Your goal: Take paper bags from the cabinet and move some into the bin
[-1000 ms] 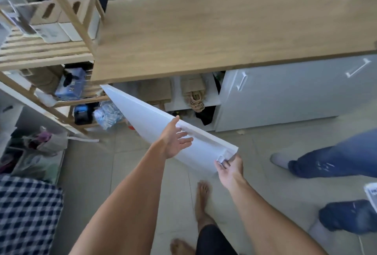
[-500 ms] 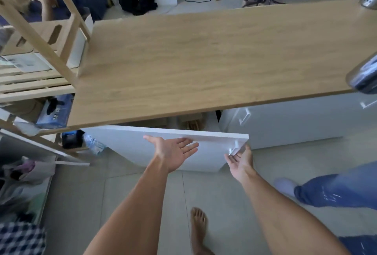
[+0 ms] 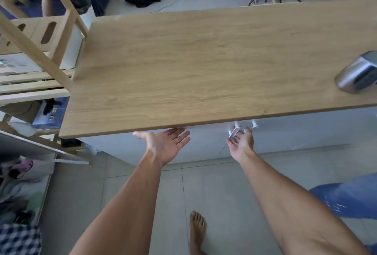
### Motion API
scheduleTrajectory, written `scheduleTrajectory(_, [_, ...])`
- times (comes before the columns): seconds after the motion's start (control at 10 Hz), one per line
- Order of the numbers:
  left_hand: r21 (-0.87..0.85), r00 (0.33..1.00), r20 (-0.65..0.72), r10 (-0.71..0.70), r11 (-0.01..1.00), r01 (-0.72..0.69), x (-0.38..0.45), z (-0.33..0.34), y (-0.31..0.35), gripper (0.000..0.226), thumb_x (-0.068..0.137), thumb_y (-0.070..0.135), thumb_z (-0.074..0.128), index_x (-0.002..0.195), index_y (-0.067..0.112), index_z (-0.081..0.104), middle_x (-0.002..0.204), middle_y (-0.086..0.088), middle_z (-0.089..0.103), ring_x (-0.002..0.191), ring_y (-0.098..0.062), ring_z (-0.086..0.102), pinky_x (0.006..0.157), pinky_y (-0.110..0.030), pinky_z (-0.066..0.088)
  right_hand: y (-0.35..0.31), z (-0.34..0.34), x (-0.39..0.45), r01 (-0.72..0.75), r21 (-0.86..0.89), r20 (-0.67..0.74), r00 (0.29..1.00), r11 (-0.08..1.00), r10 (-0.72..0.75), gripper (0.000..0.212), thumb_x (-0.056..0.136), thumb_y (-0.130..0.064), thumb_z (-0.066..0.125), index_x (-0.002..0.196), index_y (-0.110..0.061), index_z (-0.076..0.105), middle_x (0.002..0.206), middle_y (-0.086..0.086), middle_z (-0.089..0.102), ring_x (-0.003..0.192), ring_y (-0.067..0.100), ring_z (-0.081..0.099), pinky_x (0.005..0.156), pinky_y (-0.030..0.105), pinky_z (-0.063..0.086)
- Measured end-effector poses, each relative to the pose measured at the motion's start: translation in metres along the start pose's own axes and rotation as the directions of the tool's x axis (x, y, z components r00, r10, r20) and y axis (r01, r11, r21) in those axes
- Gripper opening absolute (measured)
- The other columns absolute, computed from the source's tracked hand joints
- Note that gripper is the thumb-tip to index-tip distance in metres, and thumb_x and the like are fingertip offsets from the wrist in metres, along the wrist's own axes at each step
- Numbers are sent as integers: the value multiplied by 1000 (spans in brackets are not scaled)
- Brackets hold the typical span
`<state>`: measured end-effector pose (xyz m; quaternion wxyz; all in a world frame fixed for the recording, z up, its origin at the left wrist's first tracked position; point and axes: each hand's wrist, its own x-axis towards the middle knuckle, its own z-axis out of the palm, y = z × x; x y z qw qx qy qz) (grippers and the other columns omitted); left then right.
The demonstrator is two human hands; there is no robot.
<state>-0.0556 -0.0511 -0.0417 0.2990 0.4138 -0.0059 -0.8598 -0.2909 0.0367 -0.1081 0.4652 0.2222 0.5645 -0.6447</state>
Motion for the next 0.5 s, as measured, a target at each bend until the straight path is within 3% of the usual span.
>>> scheduleTrajectory(0.1, [10,1000,0,3,1000,-3,-1,2,2,149,66,106,11,158,-11,25,159,-30,40,146,-51,39,122,-61,31,4,4,-5,36,65,-49,998,997,-32,55,109,-45,37,134,-4,63,141,18,57,137,31,53,111,36,44])
scheduleTrajectory(0.2, [92,1000,14,-7,996,6,-11,3,10,147,66,106,15,161,-7,20,159,-28,41,142,-51,45,118,-59,37,9,15,-23,119,1,-130,984,993,-118,37,103,-41,48,105,-10,67,115,14,63,98,28,65,85,30,56])
scheduleTrajectory(0.3, [260,999,20,-26,965,20,-25,-1,27,142,70,104,22,162,-4,16,158,-24,45,134,-49,54,114,-57,44,12,33,-42,247,-210,-232,927,946,-294,24,99,-35,54,99,-14,64,95,8,67,73,20,66,83,36,62])
scheduleTrajectory(0.4, [564,993,-7,-115,820,99,-42,-3,61,131,79,96,35,160,-6,20,142,-18,65,124,-45,65,111,-53,49,9,56,-71,409,-402,-244,814,819,-526,26,97,-26,56,113,-7,62,107,9,64,83,25,62,72,28,47])
scheduleTrajectory(0.5, [818,998,-12,-55,574,41,-52,10,94,91,93,79,43,137,1,58,130,-9,74,113,-36,73,101,-47,56,-6,86,-99,625,-579,-7,637,523,-770,19,91,-18,60,106,-7,64,105,11,66,90,26,61,70,22,34])
